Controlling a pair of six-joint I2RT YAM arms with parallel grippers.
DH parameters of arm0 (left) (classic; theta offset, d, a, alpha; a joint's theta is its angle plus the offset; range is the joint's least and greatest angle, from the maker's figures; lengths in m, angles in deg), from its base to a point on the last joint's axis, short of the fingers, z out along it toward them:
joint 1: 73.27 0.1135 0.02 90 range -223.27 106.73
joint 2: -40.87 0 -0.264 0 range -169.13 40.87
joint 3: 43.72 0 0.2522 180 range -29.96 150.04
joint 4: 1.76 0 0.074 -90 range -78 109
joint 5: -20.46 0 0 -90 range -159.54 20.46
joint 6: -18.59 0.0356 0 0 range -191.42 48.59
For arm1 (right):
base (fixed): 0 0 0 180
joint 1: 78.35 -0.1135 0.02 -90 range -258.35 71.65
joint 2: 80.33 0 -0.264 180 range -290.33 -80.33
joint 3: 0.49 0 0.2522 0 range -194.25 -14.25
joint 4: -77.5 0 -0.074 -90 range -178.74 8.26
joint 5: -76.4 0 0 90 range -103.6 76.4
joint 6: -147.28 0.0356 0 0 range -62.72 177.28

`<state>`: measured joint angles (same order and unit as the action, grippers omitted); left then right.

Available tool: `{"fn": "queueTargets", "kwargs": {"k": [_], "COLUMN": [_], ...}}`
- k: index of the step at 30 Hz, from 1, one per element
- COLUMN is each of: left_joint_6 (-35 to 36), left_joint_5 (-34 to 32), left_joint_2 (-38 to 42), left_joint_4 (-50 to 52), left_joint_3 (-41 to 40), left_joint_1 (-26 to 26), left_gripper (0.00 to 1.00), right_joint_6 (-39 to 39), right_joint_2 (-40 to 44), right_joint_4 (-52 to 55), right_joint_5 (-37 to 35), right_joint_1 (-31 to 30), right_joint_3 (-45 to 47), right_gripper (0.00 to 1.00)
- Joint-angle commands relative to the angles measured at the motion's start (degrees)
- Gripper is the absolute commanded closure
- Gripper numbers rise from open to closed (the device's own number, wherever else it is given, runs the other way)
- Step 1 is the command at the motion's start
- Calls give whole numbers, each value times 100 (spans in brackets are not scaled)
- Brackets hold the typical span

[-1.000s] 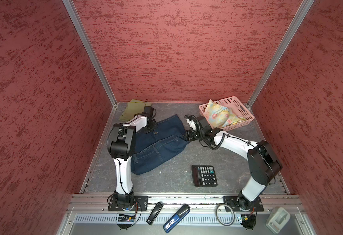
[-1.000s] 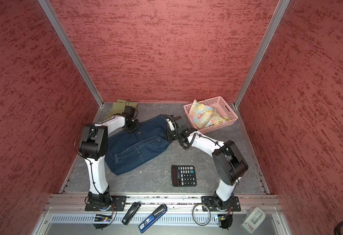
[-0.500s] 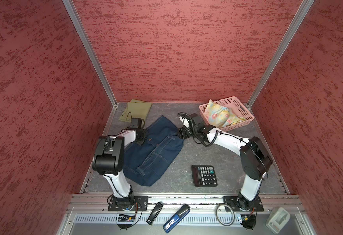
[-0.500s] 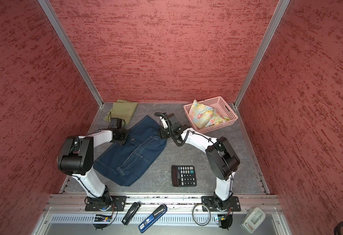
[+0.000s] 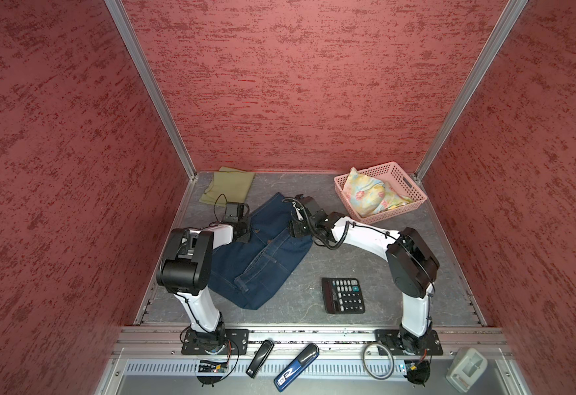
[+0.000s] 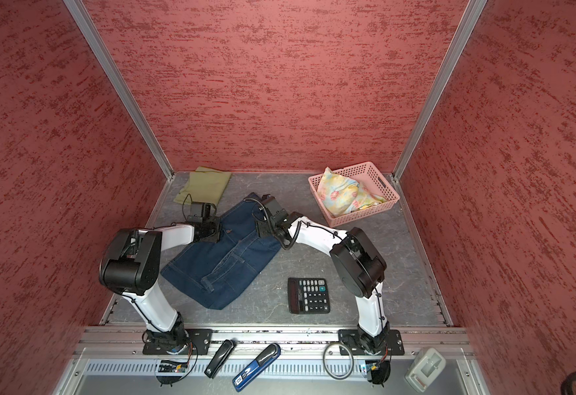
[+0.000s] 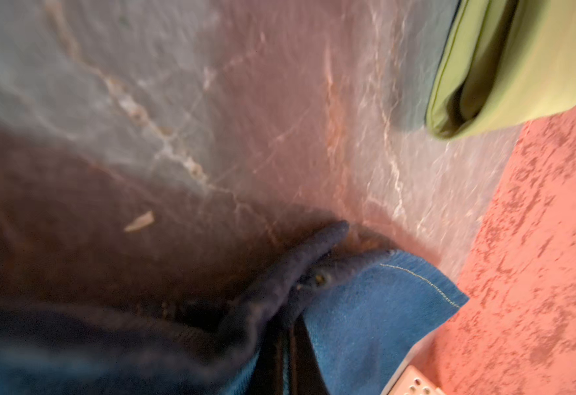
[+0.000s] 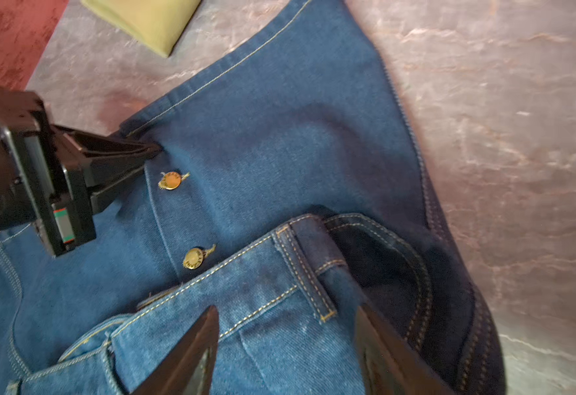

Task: Fold and stack skirts
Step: Smooth out the skirt at the center of the table.

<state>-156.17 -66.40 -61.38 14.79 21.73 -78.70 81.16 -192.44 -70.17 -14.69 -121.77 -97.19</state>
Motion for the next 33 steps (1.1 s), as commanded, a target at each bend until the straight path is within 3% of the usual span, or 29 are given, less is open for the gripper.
{"fn": "queueTargets", "kwargs": {"k": [1, 9, 18, 27, 33], "left_joint_6": [-233, 171, 410, 436, 475], "left_joint_5": [-259, -481, -522, -433, -376], "left_joint_2": [-229, 131, 113, 31, -14], "left_joint_4": [196, 429, 439, 355, 333], "left_joint_3": [83, 174, 204, 246, 220], "left_joint_1": [-2, 54, 93, 173, 279], "left_gripper": [100, 100, 100, 100, 100], "right_joint_6": [250, 527, 801, 633, 221], "right_joint_2": [-169, -974, -1435, -2167, -1426], "right_joint_4": [125, 518, 912, 1504, 1235], "right_joint_5": [-396, -681, -2278, -2278, -2052], "right_joint_1": [-117, -360, -344, -191, -33], "right_joint_3": [-376, -1297, -1852, -2549, -1598], "right_gripper": [35, 35, 38, 31, 34]}}
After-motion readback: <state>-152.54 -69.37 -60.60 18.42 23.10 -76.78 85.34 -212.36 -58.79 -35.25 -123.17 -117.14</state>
